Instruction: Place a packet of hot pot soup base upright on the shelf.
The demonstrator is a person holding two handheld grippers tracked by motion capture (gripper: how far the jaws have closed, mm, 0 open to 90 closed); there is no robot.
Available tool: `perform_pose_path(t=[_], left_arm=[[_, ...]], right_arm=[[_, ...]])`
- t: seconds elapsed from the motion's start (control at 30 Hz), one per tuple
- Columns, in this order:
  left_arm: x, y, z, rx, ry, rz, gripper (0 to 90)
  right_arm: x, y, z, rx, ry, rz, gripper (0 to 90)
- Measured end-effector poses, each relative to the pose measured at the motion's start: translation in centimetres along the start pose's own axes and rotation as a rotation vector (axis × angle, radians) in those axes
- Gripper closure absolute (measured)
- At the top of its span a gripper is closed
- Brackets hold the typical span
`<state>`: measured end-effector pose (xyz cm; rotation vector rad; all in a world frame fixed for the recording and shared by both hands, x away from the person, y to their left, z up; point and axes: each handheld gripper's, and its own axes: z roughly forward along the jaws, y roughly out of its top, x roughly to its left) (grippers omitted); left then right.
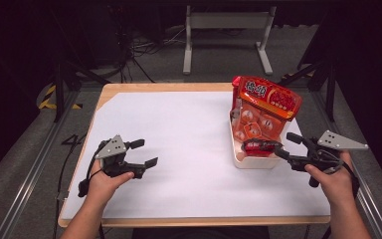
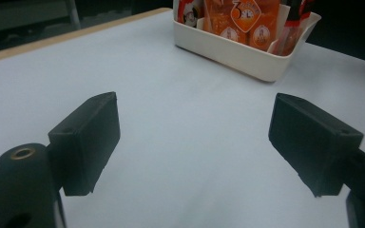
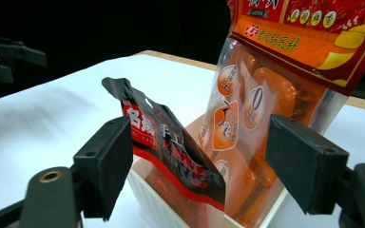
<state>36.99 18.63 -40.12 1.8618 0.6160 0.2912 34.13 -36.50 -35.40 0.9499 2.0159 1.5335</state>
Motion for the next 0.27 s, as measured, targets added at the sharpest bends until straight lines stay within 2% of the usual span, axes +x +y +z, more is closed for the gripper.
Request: perform_pose_path(t=[0.03,0.13,0.27], left_arm=[[-0.02,0.03,-0.06,0.001,0.003,0.002,18.5],[-0.01,0.18,-0.4,-0.046,-0.012,-0.022,18.6],[0.05,0.25,-0.63,-0.048,-0.002,-0.019,18.7]], right_arm=[[-0.01,0.02,0.02,-0.001,0.002,-0.004,25.3],[0.01,0.05,0.02,-0.004,0.002,-0.006,25.3],[-0.03,0.03,-0.06,-0.003,-0.008,-0.006,25.3]])
